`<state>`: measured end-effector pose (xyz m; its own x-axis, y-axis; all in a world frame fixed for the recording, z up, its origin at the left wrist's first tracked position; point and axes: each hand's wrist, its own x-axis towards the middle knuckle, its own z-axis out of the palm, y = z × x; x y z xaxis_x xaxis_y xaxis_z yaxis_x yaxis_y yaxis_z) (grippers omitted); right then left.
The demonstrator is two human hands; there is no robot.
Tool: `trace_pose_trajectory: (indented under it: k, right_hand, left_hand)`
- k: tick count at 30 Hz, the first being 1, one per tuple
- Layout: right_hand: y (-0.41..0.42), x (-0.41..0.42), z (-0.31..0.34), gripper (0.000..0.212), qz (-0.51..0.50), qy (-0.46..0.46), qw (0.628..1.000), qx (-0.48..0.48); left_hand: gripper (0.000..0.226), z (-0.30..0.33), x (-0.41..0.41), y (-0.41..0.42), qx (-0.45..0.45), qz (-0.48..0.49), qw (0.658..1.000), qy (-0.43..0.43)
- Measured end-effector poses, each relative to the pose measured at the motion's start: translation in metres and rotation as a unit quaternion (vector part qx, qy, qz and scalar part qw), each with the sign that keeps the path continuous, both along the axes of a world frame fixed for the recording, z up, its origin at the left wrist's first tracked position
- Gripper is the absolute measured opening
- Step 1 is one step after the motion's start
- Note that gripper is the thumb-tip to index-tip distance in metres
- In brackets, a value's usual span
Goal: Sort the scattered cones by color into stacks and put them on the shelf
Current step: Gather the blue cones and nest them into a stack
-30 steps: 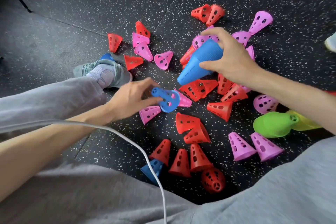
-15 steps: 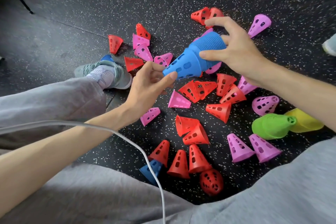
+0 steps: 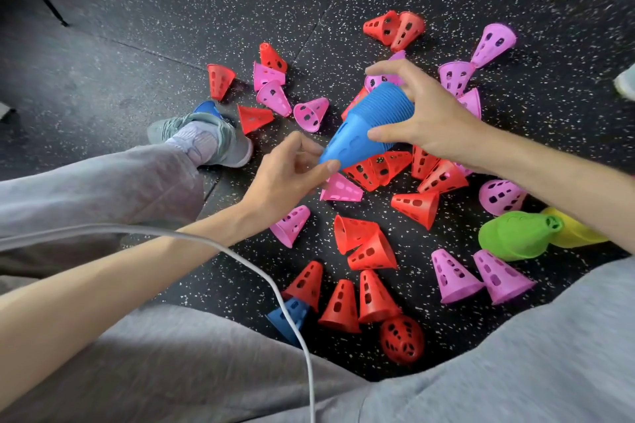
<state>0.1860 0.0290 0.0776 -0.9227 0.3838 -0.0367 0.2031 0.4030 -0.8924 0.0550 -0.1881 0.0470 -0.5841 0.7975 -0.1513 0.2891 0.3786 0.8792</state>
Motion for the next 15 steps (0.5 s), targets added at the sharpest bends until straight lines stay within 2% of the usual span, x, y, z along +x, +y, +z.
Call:
trace_pose_trajectory:
  k: [3, 6, 10, 15]
  right_hand:
    - [-0.006, 0.001, -0.003, 0.079, 0.012, -0.033, 0.997, 0.064]
    - [-0.011, 0.001, -0.002, 0.078, 0.011, -0.061, 0.992, 0.108]
    - [-0.017, -0.008, 0.008, 0.077, 0.017, -0.049, 0.992, 0.112]
    - [-0.029, -0.012, 0.016, 0.076, 0.039, -0.033, 0.993, 0.106]
  left_hand:
    - [0.024, -0.014, -0.006, -0.009, -0.101, -0.116, 0.988, -0.031]
    - [0.022, -0.028, -0.008, -0.022, -0.215, -0.237, 0.947, 0.035]
    - [0.029, -0.046, -0.002, -0.052, -0.312, -0.291, 0.903, 0.052]
    - [0.042, -0.06, 0.009, -0.087, -0.364, -0.324, 0.869, 0.085]
